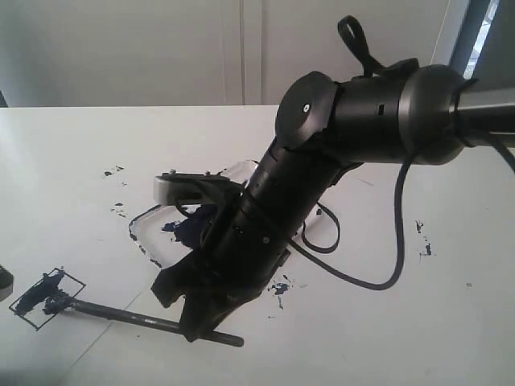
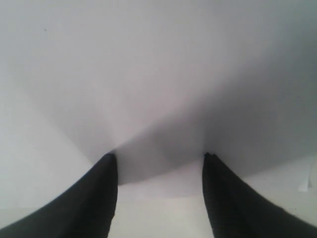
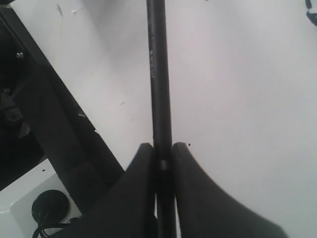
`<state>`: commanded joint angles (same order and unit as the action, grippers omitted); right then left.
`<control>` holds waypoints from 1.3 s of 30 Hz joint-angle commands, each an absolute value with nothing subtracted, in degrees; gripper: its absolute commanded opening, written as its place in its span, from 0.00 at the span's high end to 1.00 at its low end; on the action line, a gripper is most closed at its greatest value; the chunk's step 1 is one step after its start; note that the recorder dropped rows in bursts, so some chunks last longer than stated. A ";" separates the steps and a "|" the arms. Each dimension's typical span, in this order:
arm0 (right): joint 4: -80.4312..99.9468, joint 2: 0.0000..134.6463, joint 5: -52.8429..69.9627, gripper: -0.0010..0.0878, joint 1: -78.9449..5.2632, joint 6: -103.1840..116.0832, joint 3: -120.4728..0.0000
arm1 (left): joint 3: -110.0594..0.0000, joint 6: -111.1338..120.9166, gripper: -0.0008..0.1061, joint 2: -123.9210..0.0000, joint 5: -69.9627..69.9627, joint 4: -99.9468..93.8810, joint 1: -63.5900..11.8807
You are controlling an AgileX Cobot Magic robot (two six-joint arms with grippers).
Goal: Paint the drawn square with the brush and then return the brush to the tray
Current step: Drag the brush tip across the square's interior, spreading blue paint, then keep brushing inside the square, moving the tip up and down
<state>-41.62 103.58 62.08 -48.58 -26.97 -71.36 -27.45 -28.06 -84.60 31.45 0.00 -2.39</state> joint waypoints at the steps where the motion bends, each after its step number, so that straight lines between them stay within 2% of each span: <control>1: -41.62 103.58 62.21 0.99 -48.58 -26.97 -71.36 | -27.45 -28.06 0.47 -84.60 31.32 0.00 -2.39; 15: -44.23 105.58 61.34 0.99 -49.33 -28.30 -71.36 | -27.45 -28.06 0.47 -84.60 31.22 0.00 -2.39; 27: -40.11 105.72 52.29 0.99 -49.33 -23.72 -71.36 | -27.45 -27.83 0.47 -84.60 31.21 0.00 -2.39; 32: -40.22 105.72 52.47 0.99 -49.33 -23.72 -71.36 | -27.45 -27.83 0.47 -84.60 31.21 0.00 -2.39; 39: -42.17 105.72 61.20 0.99 -49.33 -26.88 -71.36 | -27.45 -27.83 0.47 -84.60 31.21 0.00 -2.39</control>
<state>-42.17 105.72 61.20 -49.33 -26.88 -71.36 -27.45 -27.83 -84.60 31.21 0.00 -2.39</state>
